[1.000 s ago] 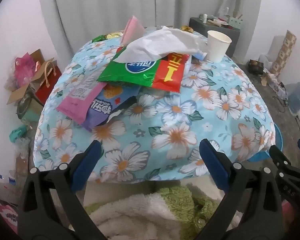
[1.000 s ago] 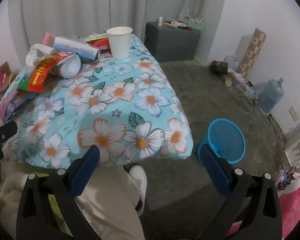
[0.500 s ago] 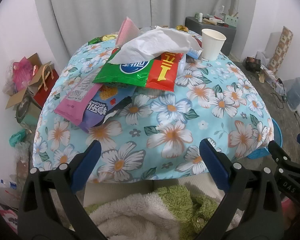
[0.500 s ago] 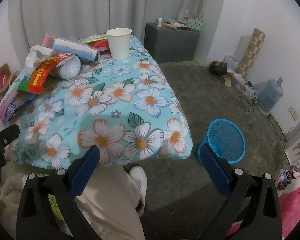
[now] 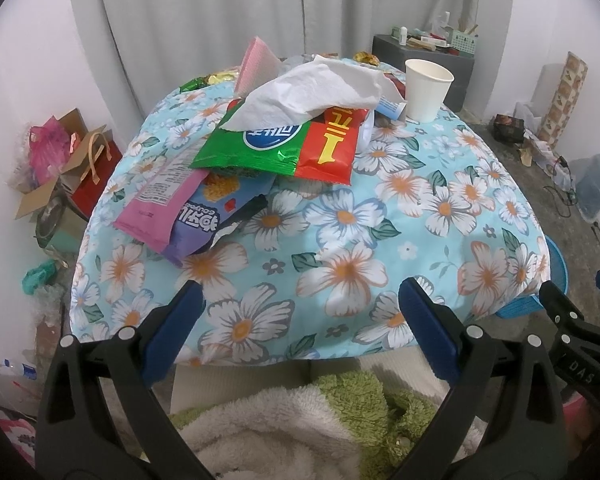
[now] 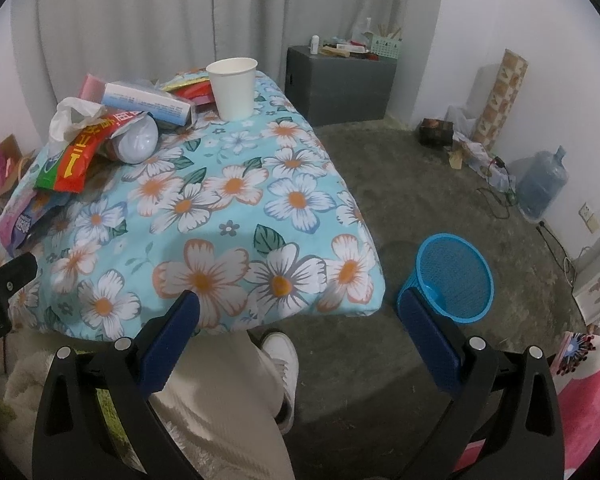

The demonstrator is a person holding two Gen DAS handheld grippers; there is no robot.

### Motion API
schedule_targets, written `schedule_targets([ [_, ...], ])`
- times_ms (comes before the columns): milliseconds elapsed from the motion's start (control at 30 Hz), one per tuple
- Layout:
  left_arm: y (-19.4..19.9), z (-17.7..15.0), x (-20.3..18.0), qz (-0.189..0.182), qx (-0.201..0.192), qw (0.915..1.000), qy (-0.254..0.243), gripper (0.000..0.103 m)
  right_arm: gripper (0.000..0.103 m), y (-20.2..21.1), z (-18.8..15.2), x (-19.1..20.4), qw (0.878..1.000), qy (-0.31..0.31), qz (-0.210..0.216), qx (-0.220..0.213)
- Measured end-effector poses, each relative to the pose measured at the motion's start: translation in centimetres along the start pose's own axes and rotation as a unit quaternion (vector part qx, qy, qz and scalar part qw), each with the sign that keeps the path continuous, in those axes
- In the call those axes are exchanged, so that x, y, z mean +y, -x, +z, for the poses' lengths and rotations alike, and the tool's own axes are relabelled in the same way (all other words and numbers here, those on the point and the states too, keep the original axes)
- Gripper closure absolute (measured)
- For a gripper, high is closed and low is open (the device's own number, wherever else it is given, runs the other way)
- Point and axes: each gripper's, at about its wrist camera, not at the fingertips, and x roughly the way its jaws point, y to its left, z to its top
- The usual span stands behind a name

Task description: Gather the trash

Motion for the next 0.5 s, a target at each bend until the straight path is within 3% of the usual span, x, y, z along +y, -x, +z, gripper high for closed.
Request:
schedule_targets([
  [500, -0.02, -0.1, 0.34, 0.007, 0.006, 1.0, 0.001, 0.009, 0.005, -0.01, 0.01, 0.14, 1.0, -0.002, 0.001, 0.002],
])
